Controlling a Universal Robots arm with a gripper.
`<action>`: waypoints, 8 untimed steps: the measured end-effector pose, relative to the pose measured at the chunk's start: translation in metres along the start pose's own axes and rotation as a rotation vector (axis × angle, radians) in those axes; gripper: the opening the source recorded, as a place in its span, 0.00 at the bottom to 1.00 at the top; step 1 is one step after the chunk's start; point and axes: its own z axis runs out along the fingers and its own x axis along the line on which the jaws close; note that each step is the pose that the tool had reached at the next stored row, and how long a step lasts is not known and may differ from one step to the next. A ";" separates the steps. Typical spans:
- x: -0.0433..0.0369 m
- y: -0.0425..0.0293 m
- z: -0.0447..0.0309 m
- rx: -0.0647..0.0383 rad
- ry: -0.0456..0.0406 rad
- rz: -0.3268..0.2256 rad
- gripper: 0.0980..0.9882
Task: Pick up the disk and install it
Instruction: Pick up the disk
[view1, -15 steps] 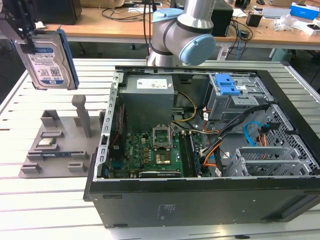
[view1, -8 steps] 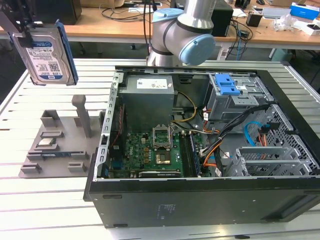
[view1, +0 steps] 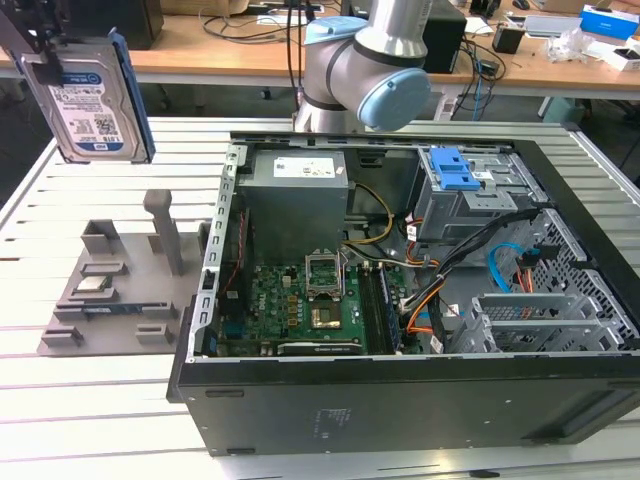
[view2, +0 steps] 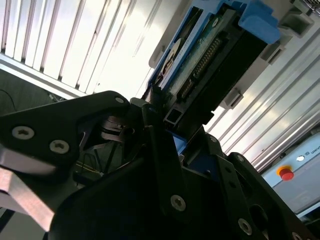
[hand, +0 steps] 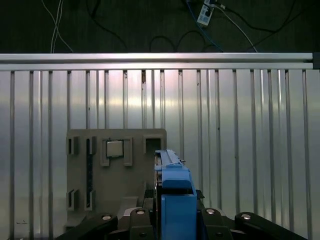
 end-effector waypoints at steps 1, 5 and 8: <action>-0.0002 0.0000 -0.0014 0.000 0.0000 0.000 0.30; -0.0008 -0.0002 -0.0076 0.000 0.0001 0.000 0.30; -0.0014 -0.0001 -0.0129 -0.001 0.0001 0.000 0.30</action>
